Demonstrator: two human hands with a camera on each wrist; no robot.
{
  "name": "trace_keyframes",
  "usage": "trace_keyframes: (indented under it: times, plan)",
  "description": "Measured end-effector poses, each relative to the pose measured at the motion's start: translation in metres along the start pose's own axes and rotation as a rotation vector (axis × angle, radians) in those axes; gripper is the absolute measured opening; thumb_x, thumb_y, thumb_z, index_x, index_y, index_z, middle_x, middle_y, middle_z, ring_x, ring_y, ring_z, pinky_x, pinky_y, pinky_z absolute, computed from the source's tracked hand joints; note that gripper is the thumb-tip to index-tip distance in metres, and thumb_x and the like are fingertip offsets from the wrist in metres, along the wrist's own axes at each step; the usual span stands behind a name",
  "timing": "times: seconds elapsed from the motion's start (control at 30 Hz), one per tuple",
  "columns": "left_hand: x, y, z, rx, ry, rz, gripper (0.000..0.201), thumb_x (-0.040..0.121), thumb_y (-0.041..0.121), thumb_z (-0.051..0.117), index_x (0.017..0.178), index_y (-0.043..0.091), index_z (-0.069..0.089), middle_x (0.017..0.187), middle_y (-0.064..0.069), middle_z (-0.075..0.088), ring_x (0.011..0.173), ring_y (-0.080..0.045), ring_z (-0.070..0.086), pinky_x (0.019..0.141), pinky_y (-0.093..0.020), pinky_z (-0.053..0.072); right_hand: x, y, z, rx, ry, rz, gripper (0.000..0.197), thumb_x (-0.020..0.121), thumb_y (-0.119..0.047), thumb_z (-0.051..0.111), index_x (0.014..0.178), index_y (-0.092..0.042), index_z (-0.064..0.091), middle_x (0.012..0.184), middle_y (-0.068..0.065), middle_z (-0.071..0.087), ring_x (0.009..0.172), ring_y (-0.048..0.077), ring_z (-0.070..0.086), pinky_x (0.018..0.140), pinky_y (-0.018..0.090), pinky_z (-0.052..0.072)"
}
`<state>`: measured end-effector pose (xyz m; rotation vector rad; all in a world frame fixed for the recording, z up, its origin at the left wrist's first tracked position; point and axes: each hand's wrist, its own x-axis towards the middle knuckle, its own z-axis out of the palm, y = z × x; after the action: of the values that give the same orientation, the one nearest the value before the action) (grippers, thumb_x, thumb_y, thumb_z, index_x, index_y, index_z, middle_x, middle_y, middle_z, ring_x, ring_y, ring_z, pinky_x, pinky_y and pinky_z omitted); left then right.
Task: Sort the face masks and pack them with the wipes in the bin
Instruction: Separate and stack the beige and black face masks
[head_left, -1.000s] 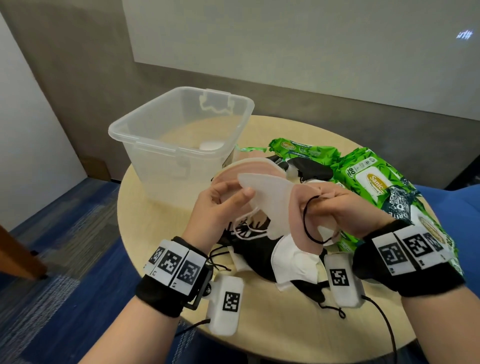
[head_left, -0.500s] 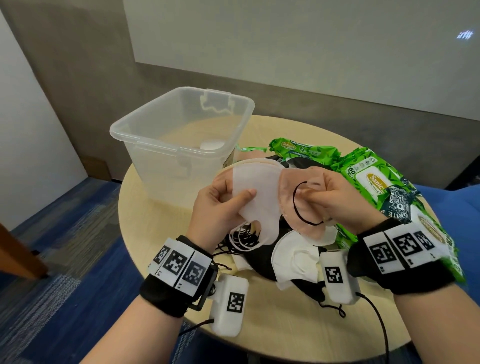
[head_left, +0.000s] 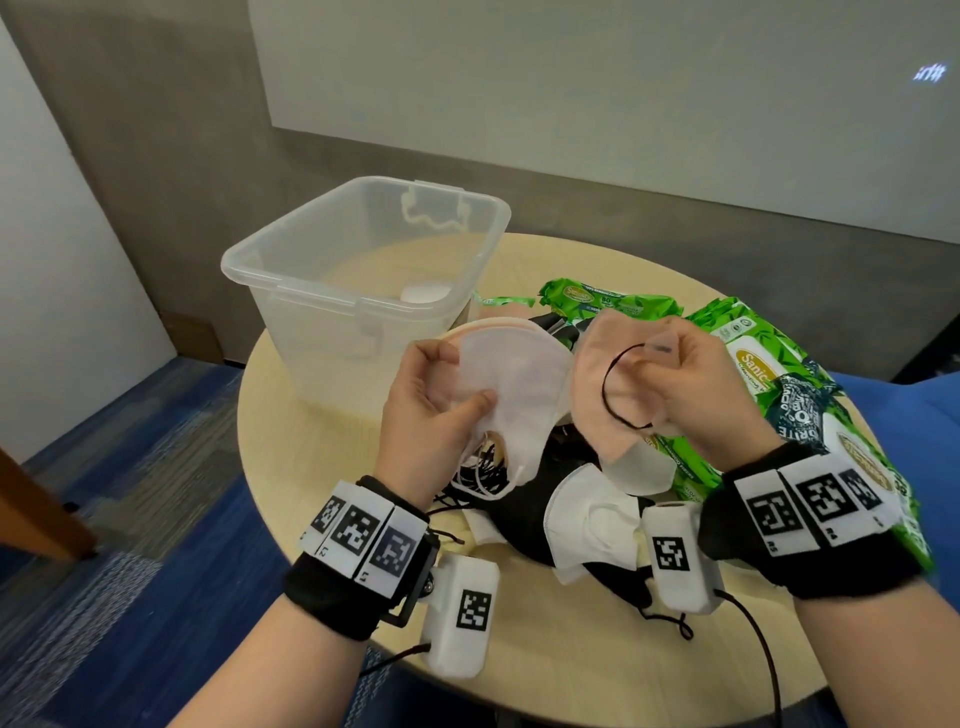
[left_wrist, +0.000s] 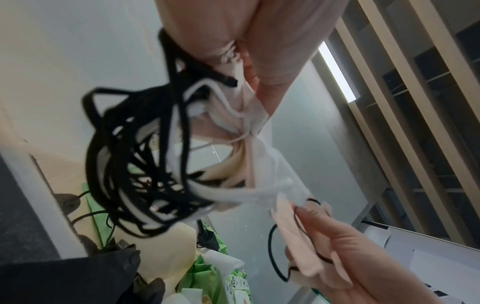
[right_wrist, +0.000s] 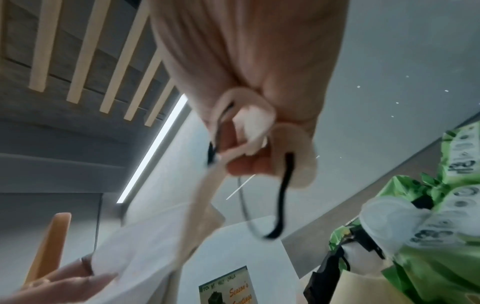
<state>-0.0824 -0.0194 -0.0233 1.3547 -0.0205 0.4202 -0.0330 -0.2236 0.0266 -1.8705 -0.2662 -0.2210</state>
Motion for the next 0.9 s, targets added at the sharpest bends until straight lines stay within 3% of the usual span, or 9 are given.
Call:
trace_keyframes:
  times: [0.07, 0.1, 0.17, 0.23, 0.33, 0.47, 0.6, 0.77, 0.9]
  plan:
    - [-0.001, 0.002, 0.000, 0.091, 0.027, 0.075, 0.046, 0.064, 0.010, 0.071, 0.088, 0.044, 0.052, 0.102, -0.004, 0.060, 0.083, -0.032, 0.059, 0.066, -0.047, 0.054, 0.002, -0.003, -0.001, -0.044, 0.186, -0.079, 0.018, 0.073, -0.016, 0.063, 0.066, -0.030, 0.054, 0.067, -0.003, 0.053, 0.068, 0.018, 0.049, 0.061, 0.036, 0.043]
    - [0.000, 0.001, 0.001, 0.112, 0.027, 0.091, 0.050, 0.067, 0.004, 0.069, 0.089, 0.046, 0.053, 0.098, 0.006, 0.061, 0.081, -0.027, 0.058, 0.069, -0.044, 0.053, 0.002, -0.005, -0.001, -0.071, 0.248, -0.133, 0.016, 0.070, -0.022, 0.062, 0.063, -0.032, 0.053, 0.065, -0.004, 0.051, 0.066, 0.018, 0.047, 0.059, 0.039, 0.043]
    - [-0.001, 0.002, 0.005, 0.080, -0.006, 0.076, 0.058, 0.074, -0.010, 0.064, 0.090, 0.046, 0.056, 0.074, 0.016, 0.060, 0.060, -0.022, 0.048, 0.057, -0.037, 0.047, -0.001, -0.011, 0.006, -0.142, 0.309, -0.286, 0.023, 0.073, -0.020, 0.064, 0.063, -0.031, 0.047, 0.067, -0.003, 0.048, 0.065, 0.018, 0.043, 0.059, 0.040, 0.041]
    - [-0.004, 0.004, 0.009, 0.033, -0.049, 0.051, 0.063, 0.079, -0.018, 0.056, 0.091, 0.044, 0.058, 0.055, 0.009, 0.053, 0.046, -0.017, 0.037, 0.044, -0.027, 0.039, -0.008, -0.016, 0.019, -0.248, 0.300, -0.497, 0.025, 0.078, -0.014, 0.066, 0.069, -0.026, 0.047, 0.071, -0.002, 0.047, 0.065, 0.016, 0.042, 0.061, 0.034, 0.040]
    - [-0.008, 0.008, 0.014, -0.020, -0.092, 0.040, 0.061, 0.081, -0.019, 0.052, 0.093, 0.040, 0.061, 0.051, 0.002, 0.048, 0.033, -0.013, 0.032, 0.035, -0.018, 0.032, -0.019, -0.015, 0.040, -0.521, 0.160, -0.677, 0.004, 0.078, -0.015, 0.057, 0.076, -0.012, 0.056, 0.078, -0.001, 0.051, 0.071, 0.021, 0.050, 0.065, 0.029, 0.029]
    - [-0.008, 0.010, 0.013, -0.005, -0.063, 0.005, 0.042, 0.083, -0.016, 0.053, 0.079, 0.022, 0.070, 0.051, -0.001, 0.055, 0.032, -0.009, 0.037, 0.037, -0.020, 0.031, -0.022, -0.005, 0.049, -0.667, -0.056, -0.647, 0.020, 0.072, -0.028, 0.053, 0.079, -0.013, 0.063, 0.082, 0.004, 0.060, 0.082, 0.018, 0.049, 0.069, 0.029, 0.023]
    - [-0.007, 0.013, 0.010, -0.070, -0.031, -0.057, 0.025, 0.086, -0.011, 0.051, 0.086, 0.008, 0.067, 0.055, -0.009, 0.059, 0.032, -0.011, 0.042, 0.036, -0.017, 0.035, -0.026, -0.007, 0.042, -0.650, -0.278, -0.542, 0.046, 0.073, -0.048, 0.042, 0.099, -0.020, 0.068, 0.098, -0.001, 0.055, 0.097, 0.009, 0.040, 0.072, 0.028, 0.018]
    - [-0.007, 0.015, 0.009, -0.156, -0.012, -0.063, 0.008, 0.077, 0.006, 0.067, 0.085, 0.008, 0.068, 0.066, -0.011, 0.064, 0.037, -0.011, 0.049, 0.038, -0.017, 0.038, -0.027, -0.014, 0.029, -0.559, -0.480, -0.463, 0.065, 0.067, -0.038, 0.026, 0.122, -0.027, 0.060, 0.110, -0.002, 0.048, 0.104, 0.006, 0.036, 0.084, 0.035, 0.025]
    - [-0.002, 0.007, 0.006, -0.099, 0.060, -0.036, 0.018, 0.078, -0.008, 0.066, 0.088, 0.007, 0.067, 0.074, -0.015, 0.067, 0.046, -0.012, 0.060, 0.041, -0.019, 0.046, -0.025, -0.015, 0.021, -0.545, -0.561, -0.447, 0.062, 0.063, -0.029, 0.028, 0.111, -0.027, 0.067, 0.107, -0.008, 0.057, 0.101, 0.005, 0.045, 0.093, 0.038, 0.034]
